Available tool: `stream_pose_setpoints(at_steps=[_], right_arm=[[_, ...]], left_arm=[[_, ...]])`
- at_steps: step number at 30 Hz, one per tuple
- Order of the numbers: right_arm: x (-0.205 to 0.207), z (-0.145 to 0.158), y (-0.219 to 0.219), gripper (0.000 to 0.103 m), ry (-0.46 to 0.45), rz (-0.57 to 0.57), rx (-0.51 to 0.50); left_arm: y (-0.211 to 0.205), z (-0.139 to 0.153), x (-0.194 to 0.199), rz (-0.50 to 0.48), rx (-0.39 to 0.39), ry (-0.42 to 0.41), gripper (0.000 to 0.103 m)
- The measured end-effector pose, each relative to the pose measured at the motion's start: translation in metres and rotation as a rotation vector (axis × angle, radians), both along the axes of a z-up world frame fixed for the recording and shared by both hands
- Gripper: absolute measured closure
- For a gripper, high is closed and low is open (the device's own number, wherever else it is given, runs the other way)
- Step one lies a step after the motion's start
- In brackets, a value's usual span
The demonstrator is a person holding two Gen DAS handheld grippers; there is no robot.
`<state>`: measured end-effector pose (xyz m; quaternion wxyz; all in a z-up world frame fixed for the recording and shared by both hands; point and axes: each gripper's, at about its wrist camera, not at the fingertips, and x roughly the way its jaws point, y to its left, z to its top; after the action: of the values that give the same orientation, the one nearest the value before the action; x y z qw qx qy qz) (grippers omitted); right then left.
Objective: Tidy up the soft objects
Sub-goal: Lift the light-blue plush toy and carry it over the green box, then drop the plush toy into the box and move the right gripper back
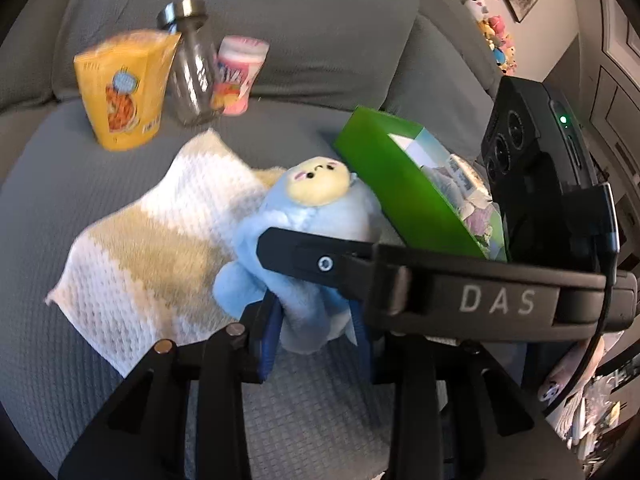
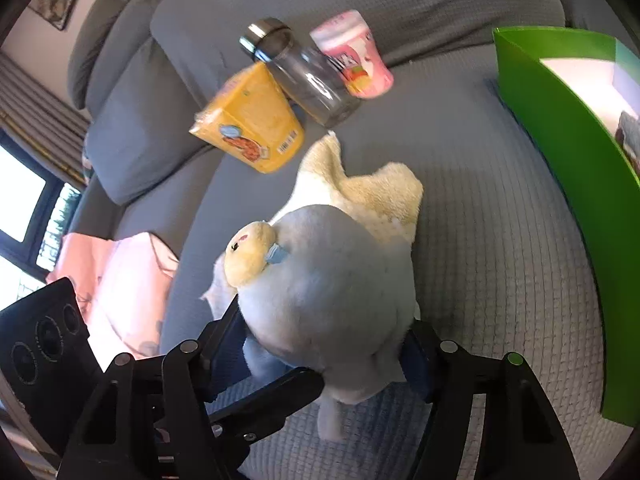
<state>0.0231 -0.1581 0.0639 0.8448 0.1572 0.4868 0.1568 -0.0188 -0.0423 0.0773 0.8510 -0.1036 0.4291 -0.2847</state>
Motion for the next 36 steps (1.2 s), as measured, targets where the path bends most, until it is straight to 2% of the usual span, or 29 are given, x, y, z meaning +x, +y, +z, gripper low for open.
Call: stream_pose_setpoints(at_steps=[4,12,18,22,30,36], right_arm=[[-0.010,0.028,-0.006,0.033,-0.082,-0.010,0.013],[-0.021,0.115,-0.047,0.033,-0.299,-0.098,0.014],[-0.016,0.154,-0.091,0.033,-0.392,-0.188,-0.018],[-0.011,0.152,-0.123,0.033,-0.426,-0.262,-0.018],[0.015,0.115,-0.185,0.033,-0.363,-0.378,0.048],[0.030,0.090,-0.206,0.033,-0.289,-0.431,0.052]], left_arm=[[-0.009,0.024,0.000,-0.017,-0.006,-0.071,0.072],[-0.062,0.100,0.010,-0.103,-0.022,-0.266,0.072],[-0.109,0.124,0.032,-0.167,-0.057,-0.331,0.072],[-0.139,0.122,0.059,-0.218,-0.081,-0.313,0.072],[-0.192,0.092,0.092,-0.271,-0.053,-0.237,0.072],[-0.212,0.069,0.110,-0.289,-0.044,-0.166,0.072]])
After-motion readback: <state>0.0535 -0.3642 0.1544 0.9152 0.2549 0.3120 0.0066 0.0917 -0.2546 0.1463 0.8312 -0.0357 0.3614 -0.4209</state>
